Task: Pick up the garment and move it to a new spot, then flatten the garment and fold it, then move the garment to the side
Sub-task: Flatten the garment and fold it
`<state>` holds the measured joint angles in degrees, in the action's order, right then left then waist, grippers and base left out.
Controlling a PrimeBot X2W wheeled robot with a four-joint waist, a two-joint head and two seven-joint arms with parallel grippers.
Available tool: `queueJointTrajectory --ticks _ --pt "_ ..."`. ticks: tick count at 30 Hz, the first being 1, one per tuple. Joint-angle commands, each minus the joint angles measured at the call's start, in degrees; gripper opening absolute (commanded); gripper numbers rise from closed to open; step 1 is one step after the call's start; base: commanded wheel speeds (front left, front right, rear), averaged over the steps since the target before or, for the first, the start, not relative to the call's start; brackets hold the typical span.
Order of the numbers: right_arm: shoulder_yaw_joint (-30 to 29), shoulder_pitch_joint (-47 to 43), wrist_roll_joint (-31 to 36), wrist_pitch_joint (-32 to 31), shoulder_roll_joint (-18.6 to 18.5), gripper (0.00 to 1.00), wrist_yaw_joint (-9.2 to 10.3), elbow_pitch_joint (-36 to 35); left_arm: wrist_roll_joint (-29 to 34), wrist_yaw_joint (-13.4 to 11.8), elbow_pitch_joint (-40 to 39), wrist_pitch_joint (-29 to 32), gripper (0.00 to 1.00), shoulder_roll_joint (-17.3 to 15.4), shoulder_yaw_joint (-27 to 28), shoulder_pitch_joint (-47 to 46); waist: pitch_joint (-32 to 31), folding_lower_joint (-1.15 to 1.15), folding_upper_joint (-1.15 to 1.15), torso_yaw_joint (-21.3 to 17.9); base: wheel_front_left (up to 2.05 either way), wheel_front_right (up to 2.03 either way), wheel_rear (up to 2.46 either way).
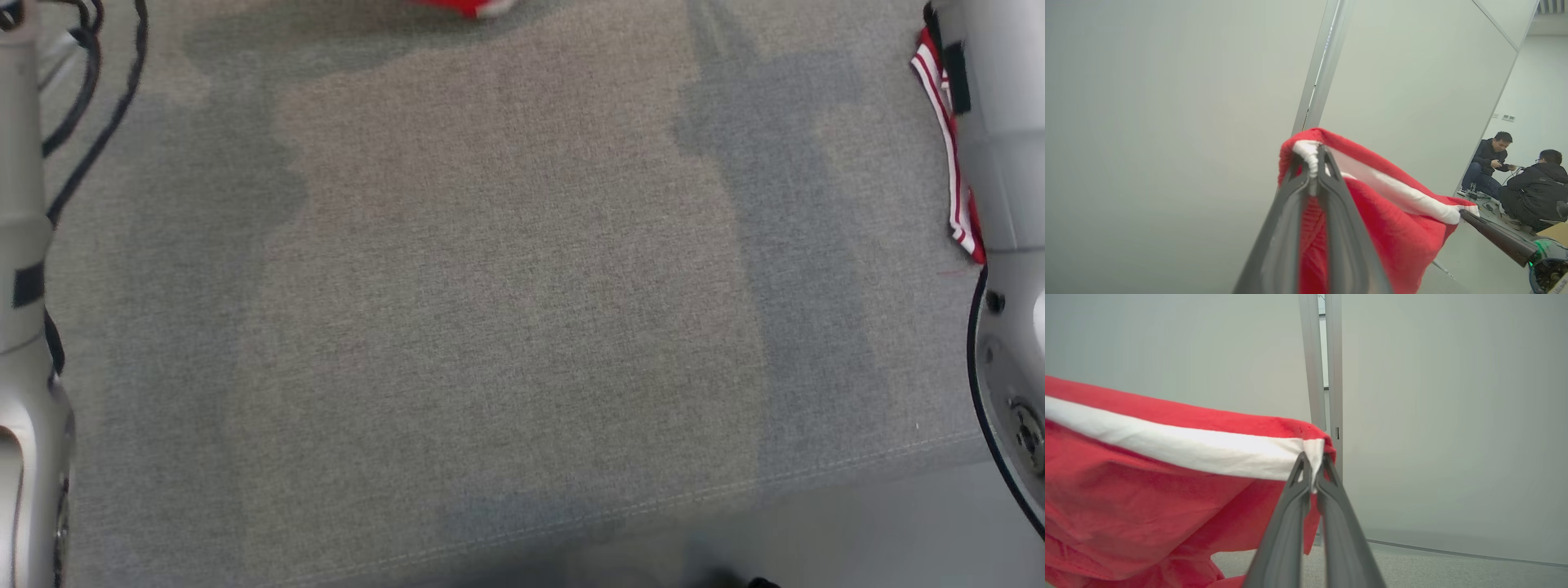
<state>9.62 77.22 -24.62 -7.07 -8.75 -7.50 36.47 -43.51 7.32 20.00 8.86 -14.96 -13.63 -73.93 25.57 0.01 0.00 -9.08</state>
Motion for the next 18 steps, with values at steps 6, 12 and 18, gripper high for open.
queueJointTrajectory --ticks 6,12,18 --pt "-4.3 10.7 6.6 8.8 2.5 0.0 0.04 6.5 -0.7 0.1 2.5 -9.2 0.0 -2.0 0.3 -8.2 9.0 -0.01 0.0 -5.1 0.0 0.0 0.0" --pt "-5.7 14.1 10.3 14.3 4.5 0.0 0.06 11.7 -1.3 0.1 6.2 -15.8 0.0 -0.8 -2.0 -9.6 11.0 -0.01 0.0 -4.7 0.0 0.0 0.0" --pt "2.7 8.4 9.0 13.0 3.2 0.0 0.06 14.8 -3.6 0.1 7.1 -20.2 0.0 -1.7 -8.8 -1.5 10.8 -0.01 0.0 -3.0 0.0 0.0 0.0"
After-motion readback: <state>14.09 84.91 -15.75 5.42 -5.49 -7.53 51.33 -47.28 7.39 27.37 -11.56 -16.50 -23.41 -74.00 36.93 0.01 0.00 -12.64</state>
